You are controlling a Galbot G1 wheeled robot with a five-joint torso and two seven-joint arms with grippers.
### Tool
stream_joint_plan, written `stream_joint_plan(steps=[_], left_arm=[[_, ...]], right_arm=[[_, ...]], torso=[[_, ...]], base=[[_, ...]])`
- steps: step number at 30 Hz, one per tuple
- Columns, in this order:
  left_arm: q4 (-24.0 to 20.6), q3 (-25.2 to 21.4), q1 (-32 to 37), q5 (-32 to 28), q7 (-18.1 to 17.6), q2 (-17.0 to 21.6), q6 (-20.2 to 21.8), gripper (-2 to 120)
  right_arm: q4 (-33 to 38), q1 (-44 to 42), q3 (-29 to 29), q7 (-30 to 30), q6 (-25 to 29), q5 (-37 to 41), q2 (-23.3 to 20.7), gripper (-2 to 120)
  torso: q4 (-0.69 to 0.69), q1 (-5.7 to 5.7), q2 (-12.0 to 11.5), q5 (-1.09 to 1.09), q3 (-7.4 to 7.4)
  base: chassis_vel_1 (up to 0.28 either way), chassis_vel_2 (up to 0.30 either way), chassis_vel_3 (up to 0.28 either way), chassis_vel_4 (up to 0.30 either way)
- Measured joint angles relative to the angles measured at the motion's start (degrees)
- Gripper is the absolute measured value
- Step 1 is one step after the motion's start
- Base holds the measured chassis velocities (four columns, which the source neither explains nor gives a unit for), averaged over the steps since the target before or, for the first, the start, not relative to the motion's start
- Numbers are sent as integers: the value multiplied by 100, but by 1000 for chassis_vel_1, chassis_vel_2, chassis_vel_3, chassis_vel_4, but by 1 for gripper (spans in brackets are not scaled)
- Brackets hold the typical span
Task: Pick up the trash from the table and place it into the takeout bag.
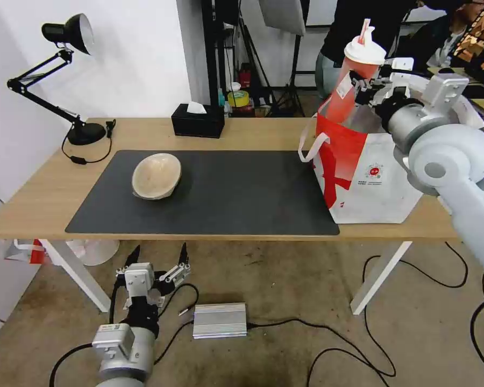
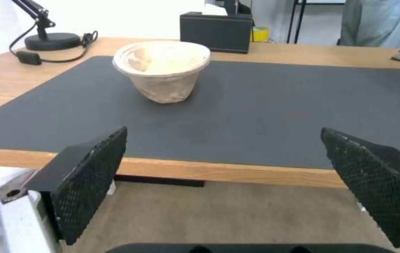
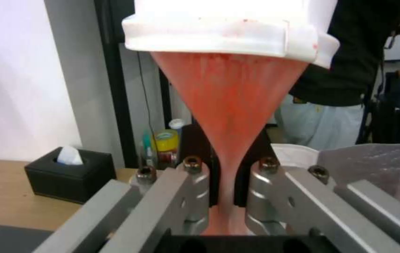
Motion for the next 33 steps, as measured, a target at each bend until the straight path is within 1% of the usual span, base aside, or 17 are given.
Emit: stream_joint_plan(steps=[8, 21, 25, 26, 27, 28, 30, 31, 33], left_arm=[[-5, -2, -3, -20, -3, 0, -1, 98], [-5, -80, -48, -173, -4, 0, 22, 98], [-4, -77, -64, -187, -4, 0, 32, 98], [-4, -77, -64, -187, -4, 0, 32, 98], [-4, -75, -62, -190, -4, 0, 36, 98], [-4, -74, -59, -194, -4, 0, 38, 98], [-23, -69, -33, -234, -3, 0, 56, 98], [-23, -69, -33, -234, -3, 0, 56, 98], [-30, -70, -20, -240, -2, 0, 56, 98]], right_arm=[[-62, -100, 14, -14, 58, -110, -33, 4], [-119, -269, 53, -22, 59, -266, 34, 4], [-60, -343, 101, -5, 13, -275, 0, 25], [-60, -343, 101, -5, 13, -275, 0, 25], [-49, -344, 106, 11, 5, -261, -3, 31], [-43, -345, 106, 16, 2, -253, -5, 31], [-17, -345, 108, 45, -11, -214, -14, 42], [-17, -345, 108, 45, -11, -214, -14, 42], [-15, -349, 109, 55, -14, -212, -15, 52]], torso=[[0, 0, 0, 0, 0], [0, 0, 0, 0, 0], [-1, 0, 0, 0, 0], [-1, 0, 0, 0, 0], [0, 0, 0, 0, 0], [0, 0, 0, 0, 0], [0, 0, 0, 0, 0], [0, 0, 0, 0, 0], [0, 0, 0, 0, 0]], base=[[0, 0, 0, 0], [0, 0, 0, 0], [0, 0, 0, 0], [0, 0, 0, 0], [0, 0, 0, 0], [0, 0, 0, 0], [0, 0, 0, 0], [0, 0, 0, 0], [0, 0, 0, 0]])
